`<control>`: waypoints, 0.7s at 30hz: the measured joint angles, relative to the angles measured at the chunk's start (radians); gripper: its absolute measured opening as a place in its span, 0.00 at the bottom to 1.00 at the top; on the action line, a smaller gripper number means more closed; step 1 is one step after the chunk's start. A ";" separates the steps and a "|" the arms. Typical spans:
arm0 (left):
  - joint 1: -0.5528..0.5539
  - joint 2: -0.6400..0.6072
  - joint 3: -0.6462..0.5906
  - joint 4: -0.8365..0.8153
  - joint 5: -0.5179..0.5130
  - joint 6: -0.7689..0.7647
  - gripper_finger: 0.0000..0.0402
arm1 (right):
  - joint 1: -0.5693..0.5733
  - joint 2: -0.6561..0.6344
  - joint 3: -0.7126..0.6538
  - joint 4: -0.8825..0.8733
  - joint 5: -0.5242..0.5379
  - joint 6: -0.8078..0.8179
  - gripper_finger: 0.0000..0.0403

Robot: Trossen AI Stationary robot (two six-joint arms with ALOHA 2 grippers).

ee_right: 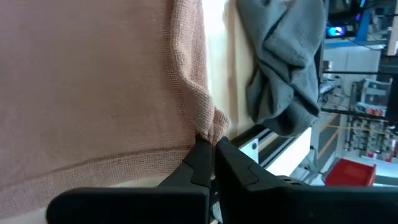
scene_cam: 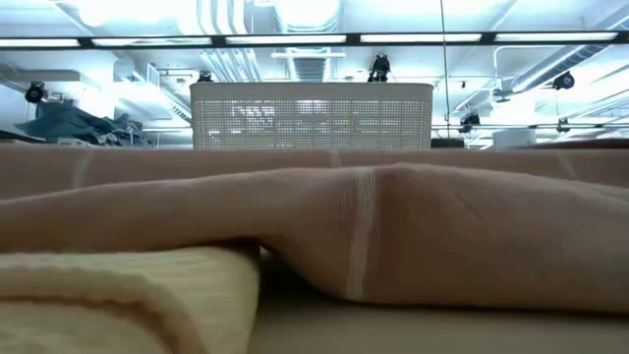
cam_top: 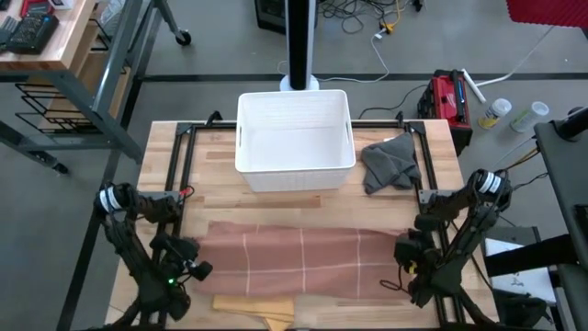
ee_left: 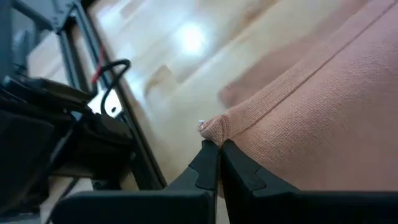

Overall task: Fold towel
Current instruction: Fold the brown squared towel

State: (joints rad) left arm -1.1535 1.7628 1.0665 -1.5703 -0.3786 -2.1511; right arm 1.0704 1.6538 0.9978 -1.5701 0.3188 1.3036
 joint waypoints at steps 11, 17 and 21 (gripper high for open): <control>0.123 -0.011 -0.146 0.000 0.000 0.048 0.03 | -0.050 0.000 -0.021 0.000 0.065 0.071 0.00; 0.137 -0.011 -0.160 0.008 -0.001 0.061 0.07 | -0.096 0.000 -0.021 0.001 0.117 0.115 0.00; 0.137 -0.011 -0.160 0.018 -0.001 0.078 0.12 | -0.126 0.000 -0.022 0.000 0.105 0.136 0.06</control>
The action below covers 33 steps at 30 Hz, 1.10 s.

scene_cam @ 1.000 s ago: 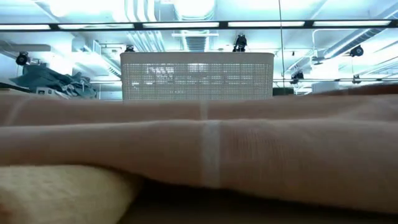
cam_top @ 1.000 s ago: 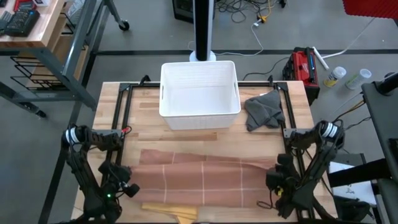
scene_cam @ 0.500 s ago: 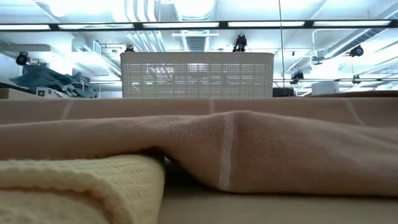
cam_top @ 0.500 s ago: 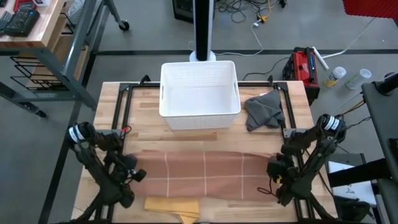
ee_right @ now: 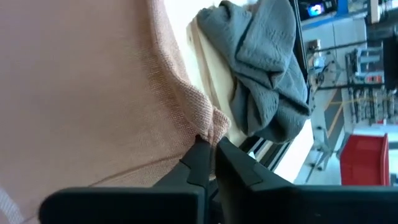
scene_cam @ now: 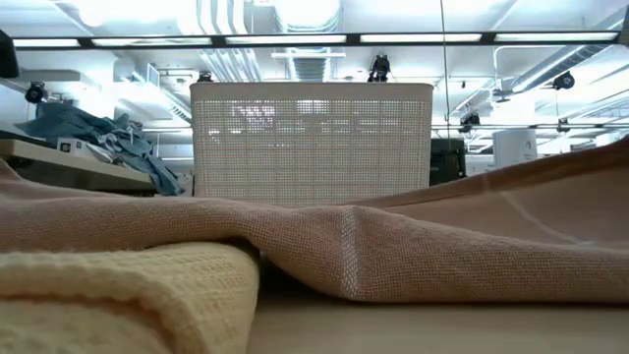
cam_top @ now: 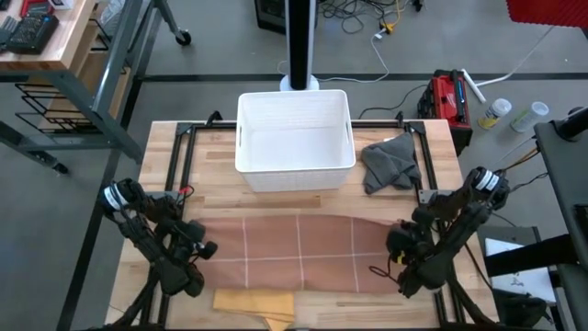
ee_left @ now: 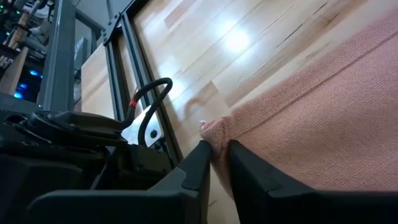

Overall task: Fold towel
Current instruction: Fold the brown squared towel

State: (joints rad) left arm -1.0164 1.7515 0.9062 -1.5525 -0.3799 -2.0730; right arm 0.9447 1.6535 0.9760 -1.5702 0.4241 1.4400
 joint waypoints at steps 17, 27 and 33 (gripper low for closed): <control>-0.001 -0.005 0.029 0.051 0.011 0.082 0.34 | -0.059 -0.016 0.012 -0.002 -0.112 0.022 0.40; -0.019 -0.036 0.375 0.193 0.156 0.383 0.32 | 0.022 -0.059 0.232 0.017 -0.107 0.001 0.42; -0.063 -0.036 0.419 0.457 0.016 0.426 0.27 | 0.089 -0.059 0.290 0.374 -0.043 -0.155 0.39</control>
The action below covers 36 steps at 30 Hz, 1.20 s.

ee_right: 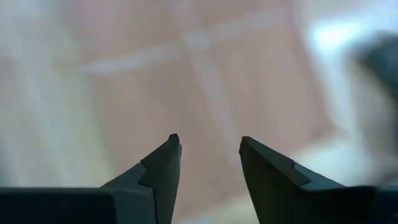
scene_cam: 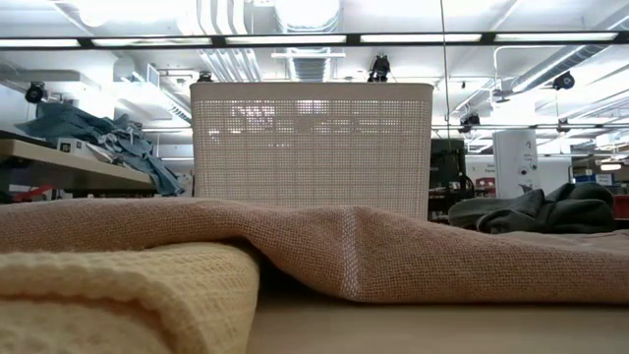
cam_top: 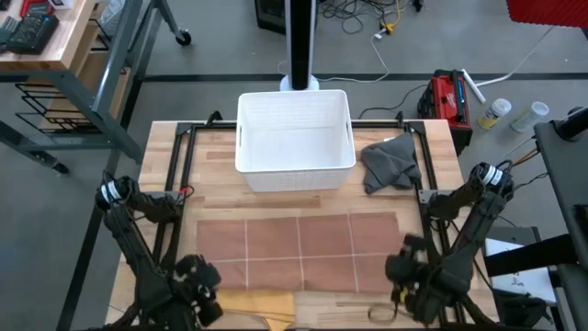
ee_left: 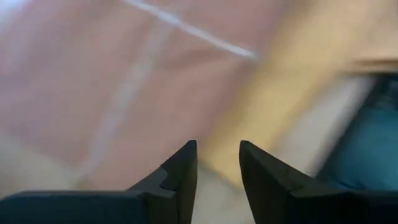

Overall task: Fold towel
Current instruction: Fold the brown squared towel

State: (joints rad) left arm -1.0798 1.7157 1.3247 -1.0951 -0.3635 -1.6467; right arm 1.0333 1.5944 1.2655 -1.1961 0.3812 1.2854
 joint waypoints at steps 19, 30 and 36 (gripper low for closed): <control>-0.074 0.123 -0.255 0.347 0.074 0.015 0.27 | 0.053 0.303 0.004 0.263 -0.073 -0.132 0.38; -0.068 0.143 -0.258 0.237 0.003 -0.013 0.21 | -0.005 0.395 -0.005 -0.023 -0.094 -0.134 0.30; -0.065 0.145 -0.265 0.077 0.040 -0.121 0.14 | -0.069 0.395 -0.013 -0.174 -0.066 -0.182 0.15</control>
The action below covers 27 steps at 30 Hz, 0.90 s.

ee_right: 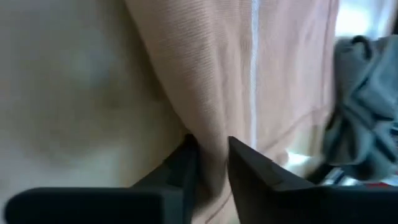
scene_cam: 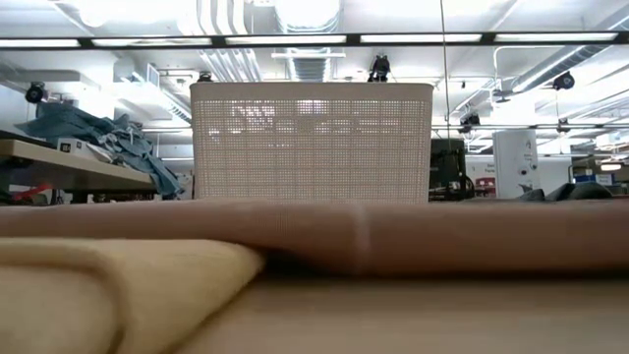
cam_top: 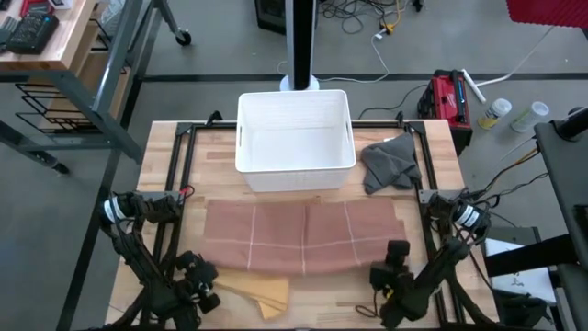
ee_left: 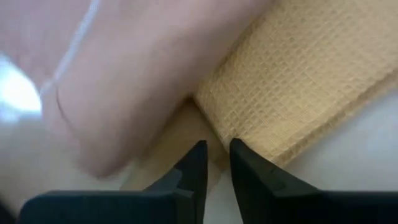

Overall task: Fold towel
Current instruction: Fold the brown squared towel

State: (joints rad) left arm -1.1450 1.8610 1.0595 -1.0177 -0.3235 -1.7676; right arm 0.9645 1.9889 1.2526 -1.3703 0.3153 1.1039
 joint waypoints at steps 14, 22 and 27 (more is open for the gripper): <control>-0.018 -0.003 0.080 0.041 0.154 -0.068 0.06 | 0.005 -0.043 0.076 -0.035 -0.180 0.036 0.10; -0.024 -0.003 0.197 0.025 0.150 -0.015 0.07 | 0.025 -0.050 0.193 -0.040 -0.186 0.045 0.24; -0.027 -0.006 0.257 -0.030 0.096 0.023 0.05 | 0.030 -0.050 0.267 -0.075 -0.140 0.034 0.30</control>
State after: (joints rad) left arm -1.1721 1.8550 1.3161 -1.0476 -0.2279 -1.7448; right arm 0.9948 1.9392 1.5198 -1.4457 0.1749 1.1380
